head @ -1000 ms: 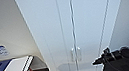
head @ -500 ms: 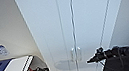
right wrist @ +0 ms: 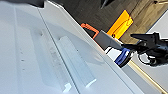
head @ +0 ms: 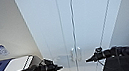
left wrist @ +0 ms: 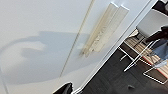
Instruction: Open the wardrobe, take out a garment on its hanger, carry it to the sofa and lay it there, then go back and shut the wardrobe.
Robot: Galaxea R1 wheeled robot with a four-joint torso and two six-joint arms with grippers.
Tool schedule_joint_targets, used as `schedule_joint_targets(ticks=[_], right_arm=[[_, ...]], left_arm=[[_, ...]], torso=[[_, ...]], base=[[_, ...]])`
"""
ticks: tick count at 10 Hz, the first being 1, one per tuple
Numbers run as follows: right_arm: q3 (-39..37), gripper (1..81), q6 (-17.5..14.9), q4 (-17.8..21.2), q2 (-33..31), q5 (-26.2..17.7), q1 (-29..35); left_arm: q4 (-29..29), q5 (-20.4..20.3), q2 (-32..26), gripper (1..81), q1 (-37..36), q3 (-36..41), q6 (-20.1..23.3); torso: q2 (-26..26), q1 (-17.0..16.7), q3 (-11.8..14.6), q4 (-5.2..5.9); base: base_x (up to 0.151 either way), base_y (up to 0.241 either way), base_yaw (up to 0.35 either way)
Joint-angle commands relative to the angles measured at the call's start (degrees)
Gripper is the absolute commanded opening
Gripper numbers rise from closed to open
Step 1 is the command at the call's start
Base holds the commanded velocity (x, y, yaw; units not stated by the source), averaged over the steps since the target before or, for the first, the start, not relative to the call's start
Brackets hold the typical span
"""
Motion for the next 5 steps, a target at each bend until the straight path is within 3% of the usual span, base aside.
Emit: schedule_joint_targets(ticks=[1,5], right_arm=[[-1.17,81.1,0.2,0.27,1.34,-0.2,8.53],[-7.32,81.1,0.2,0.19,5.82,-0.02,9.59]], left_arm=[[-0.7,1.92,2.98,81.1,-9.33,-2.49,-0.67],[-0.7,2.71,7.04,81.1,-10.91,-6.37,-0.85]], torso=[[0.0,0.0,0.0,0.0],[0.02,0.02,-0.02,0.0]], base=[[0.0,0.0,0.0],[0.0,0.0,0.0]])
